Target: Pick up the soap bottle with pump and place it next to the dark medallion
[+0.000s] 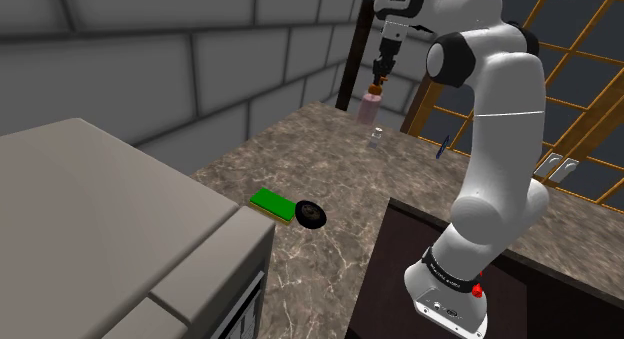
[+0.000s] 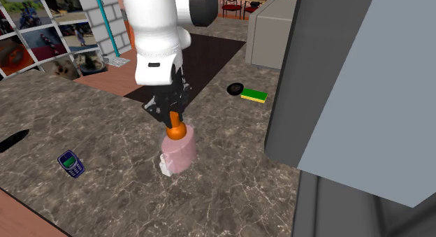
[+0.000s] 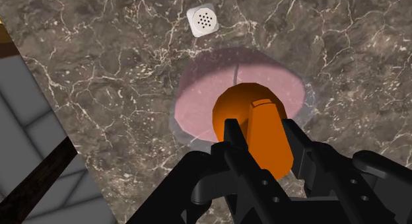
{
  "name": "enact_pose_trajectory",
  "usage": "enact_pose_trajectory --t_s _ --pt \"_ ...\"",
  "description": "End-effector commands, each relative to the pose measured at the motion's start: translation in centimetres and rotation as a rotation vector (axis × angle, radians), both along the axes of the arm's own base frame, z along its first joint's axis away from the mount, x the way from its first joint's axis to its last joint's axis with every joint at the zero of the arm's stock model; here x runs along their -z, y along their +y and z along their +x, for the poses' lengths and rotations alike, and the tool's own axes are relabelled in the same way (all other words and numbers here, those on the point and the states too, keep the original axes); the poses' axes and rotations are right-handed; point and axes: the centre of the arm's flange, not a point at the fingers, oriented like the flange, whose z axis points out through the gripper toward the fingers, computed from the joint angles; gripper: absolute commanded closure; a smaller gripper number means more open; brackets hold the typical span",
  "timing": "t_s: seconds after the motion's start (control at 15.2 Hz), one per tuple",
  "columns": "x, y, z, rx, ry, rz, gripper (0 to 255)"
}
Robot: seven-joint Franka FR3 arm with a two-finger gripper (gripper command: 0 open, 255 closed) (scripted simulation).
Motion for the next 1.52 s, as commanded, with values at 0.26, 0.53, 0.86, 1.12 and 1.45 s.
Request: enact_pose_trajectory --t_s 0.26,0.53,0.86,1.12,1.45 --pt "-2.0 3.6 -1.4 0.000 0.000 0.000 255" --pt "-3.0 8.3 -3.5 0.000 0.000 0.000 255" --pt "-4.3 14.3 -6.0 0.000 0.000 0.000 255" --pt "-5.3 19.1 -8.1 0.000 0.000 0.000 255" --pt "-6.5 25.0 -10.6 0.000 0.000 0.000 255"
